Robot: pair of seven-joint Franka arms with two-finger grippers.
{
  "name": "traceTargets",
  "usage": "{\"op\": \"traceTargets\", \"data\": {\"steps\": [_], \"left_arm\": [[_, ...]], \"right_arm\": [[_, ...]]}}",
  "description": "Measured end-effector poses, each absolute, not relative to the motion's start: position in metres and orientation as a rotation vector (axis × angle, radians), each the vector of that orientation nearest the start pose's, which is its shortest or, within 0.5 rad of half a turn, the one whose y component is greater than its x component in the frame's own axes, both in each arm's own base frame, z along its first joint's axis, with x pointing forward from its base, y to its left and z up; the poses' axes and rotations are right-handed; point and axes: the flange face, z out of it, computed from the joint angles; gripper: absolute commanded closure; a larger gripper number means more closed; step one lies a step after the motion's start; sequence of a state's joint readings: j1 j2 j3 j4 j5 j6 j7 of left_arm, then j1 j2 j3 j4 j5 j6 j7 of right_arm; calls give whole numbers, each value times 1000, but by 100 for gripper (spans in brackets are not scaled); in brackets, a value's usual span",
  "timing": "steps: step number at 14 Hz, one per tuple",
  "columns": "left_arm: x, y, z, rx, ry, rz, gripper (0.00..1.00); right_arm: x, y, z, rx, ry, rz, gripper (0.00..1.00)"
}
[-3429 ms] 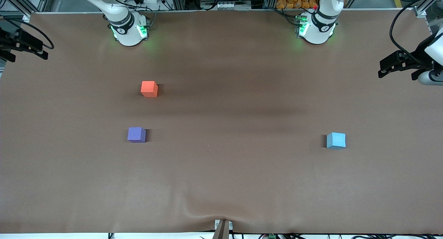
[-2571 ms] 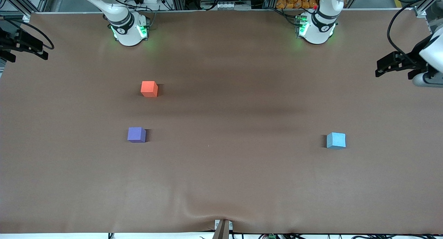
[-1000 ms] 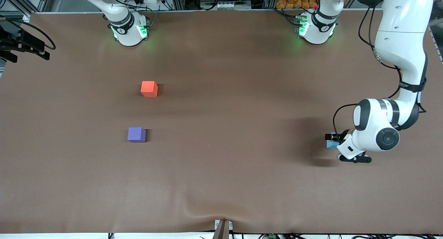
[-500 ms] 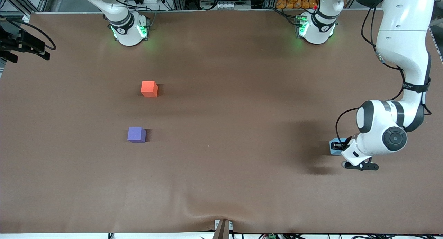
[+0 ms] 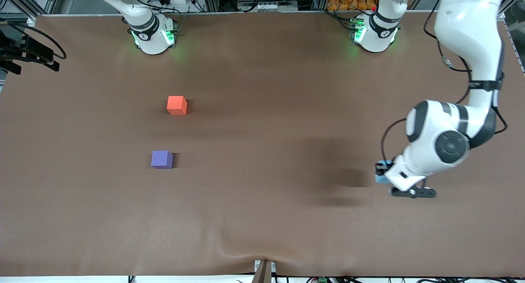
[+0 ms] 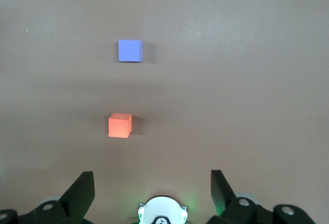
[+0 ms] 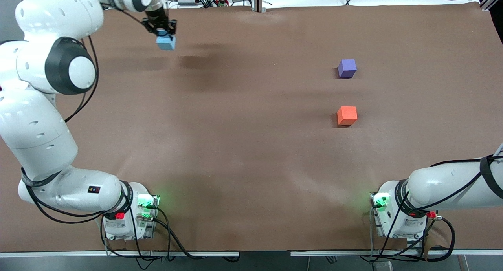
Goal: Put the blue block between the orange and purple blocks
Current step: 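Carry the blue cube with the left gripper toward the table middle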
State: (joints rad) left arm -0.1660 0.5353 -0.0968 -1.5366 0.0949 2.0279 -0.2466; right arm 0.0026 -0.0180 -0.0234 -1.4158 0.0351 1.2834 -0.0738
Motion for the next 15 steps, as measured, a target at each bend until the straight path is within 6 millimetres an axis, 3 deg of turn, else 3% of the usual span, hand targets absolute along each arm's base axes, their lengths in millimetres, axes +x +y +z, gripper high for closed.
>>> {"op": "traceTargets", "data": {"steps": [3,6,10,13,15], "left_arm": [[652,-255,370,-3121,-16,5,100],[612,-348,369,-3143,-87,24,100],[541,-475,344,-3141,-86,41,100],[488,-538,317,-3142,-30,41,100],[460,-567,291,-3147,-21,39,100]], "right_arm": [[516,-7,681,-3095,-94,177,0],[516,-8,680,-3094,-91,188,0],[516,-8,677,-3093,-89,200,0],[517,-8,677,-3093,-89,203,0],[517,-8,676,-3093,-89,202,0]]}}
